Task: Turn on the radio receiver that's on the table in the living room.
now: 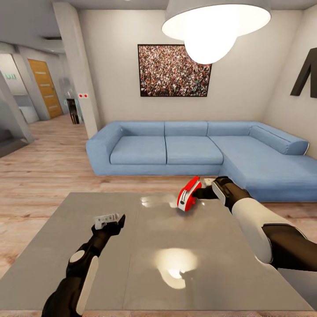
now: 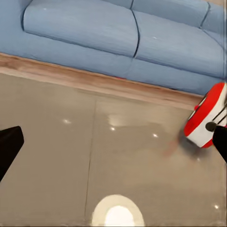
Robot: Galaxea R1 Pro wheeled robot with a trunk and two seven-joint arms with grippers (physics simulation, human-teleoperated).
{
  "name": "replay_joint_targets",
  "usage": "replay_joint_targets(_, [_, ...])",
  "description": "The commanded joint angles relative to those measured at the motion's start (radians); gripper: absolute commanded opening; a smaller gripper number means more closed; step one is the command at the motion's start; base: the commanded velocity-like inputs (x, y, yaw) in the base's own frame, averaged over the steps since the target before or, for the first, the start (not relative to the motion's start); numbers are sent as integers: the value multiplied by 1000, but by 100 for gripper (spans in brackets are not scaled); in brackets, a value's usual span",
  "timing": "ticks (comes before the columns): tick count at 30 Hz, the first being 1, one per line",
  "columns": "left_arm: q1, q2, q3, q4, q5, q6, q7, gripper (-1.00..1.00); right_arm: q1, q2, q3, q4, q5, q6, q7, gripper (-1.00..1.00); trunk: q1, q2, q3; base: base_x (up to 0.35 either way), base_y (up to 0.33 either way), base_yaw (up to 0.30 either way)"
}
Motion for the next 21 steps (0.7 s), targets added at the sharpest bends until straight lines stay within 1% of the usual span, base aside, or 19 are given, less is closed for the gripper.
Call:
replay_joint_targets(1, [0, 0, -9, 1, 0, 15, 0, 100, 0, 0, 0, -2, 0, -3, 8, 100, 0, 0, -2, 0, 0, 0])
replay_joint_targets(4, [0, -2, -20, -1, 2, 63, 2, 100, 0, 0, -1, -13, 1, -6, 18, 100, 0, 0, -7, 0, 0, 0])
replay_joint_targets(5, [0, -3, -24, -1, 3, 99, 5, 100, 0, -1, -2, -31, 1, -8, 21, 100, 0, 0, -8, 0, 0, 0])
replay_joint_targets(9, [0, -3, -26, -2, 0, 112, 5, 100, 0, -1, 0, -40, 2, -9, 21, 100, 0, 0, -15, 0, 0, 0])
replay_joint_targets(18, [0, -4, -28, -4, -2, 117, 1, 100, 0, -3, 4, -42, 10, -11, 18, 100, 0, 0, -29, 0, 0, 0])
replay_joint_targets(21, [0, -3, -47, -5, -3, 118, 1, 100, 0, -3, 3, -41, 11, -11, 18, 100, 0, 0, -34, 0, 0, 0])
